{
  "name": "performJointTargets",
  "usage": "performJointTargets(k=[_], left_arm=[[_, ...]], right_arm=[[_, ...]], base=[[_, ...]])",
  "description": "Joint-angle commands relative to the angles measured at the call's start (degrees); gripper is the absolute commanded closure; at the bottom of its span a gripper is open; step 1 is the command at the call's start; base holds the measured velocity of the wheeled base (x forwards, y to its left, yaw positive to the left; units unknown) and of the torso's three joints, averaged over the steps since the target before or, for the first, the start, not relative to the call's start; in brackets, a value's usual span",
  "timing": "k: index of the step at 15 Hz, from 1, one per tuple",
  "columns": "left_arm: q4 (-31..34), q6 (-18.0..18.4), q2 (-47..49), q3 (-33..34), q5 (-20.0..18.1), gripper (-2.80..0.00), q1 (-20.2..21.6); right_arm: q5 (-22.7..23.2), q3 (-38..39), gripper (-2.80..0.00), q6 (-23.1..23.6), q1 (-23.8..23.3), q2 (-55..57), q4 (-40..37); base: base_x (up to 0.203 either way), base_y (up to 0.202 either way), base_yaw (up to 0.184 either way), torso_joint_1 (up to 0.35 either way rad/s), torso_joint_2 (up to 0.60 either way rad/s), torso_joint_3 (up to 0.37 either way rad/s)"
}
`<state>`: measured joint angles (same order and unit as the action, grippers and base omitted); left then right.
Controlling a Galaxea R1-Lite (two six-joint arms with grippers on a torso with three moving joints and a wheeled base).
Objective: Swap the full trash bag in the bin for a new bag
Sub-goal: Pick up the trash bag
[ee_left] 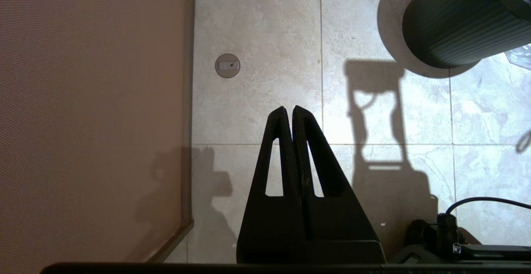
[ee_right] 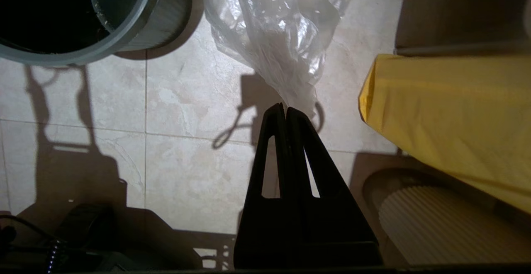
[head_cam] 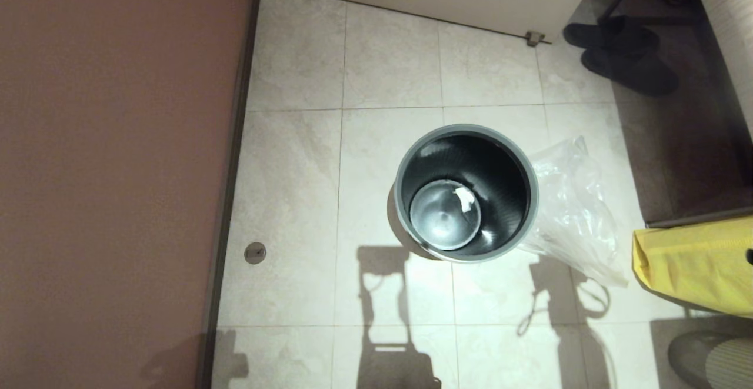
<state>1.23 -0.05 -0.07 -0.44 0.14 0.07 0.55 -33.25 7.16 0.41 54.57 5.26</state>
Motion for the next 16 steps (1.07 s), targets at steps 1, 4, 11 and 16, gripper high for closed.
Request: performJointTargets(k=[1,4,11,16], left_arm=[[0.0,0.0,0.1,0.0,-0.1,0.00,0.0],[0.0,0.0,0.1,0.0,-0.1,0.00,0.0],[0.0,0.0,0.1,0.0,0.0,0.00,0.0],[0.0,0.0,0.1,0.0,-0.1,0.00,0.0]], right_arm=[[1.4,-3.0,0.00,0.2,0.1,13.1,3.8],[3.1,-6.7,0.00,2.4,0.2,24.8,7.9],[4.0,-9.1,0.00,9.3,0.9,53.0,26.3],[5.7,-9.5,0.00,12.2,3.6,62.5,34.6]], base=[[0.000,0.000,0.000,0.000,0.00,0.000],[0.000,0.000,0.000,0.000,0.00,0.000],[0.000,0.000,0.000,0.000,0.00,0.000],[0.000,0.000,0.000,0.000,0.00,0.000]])
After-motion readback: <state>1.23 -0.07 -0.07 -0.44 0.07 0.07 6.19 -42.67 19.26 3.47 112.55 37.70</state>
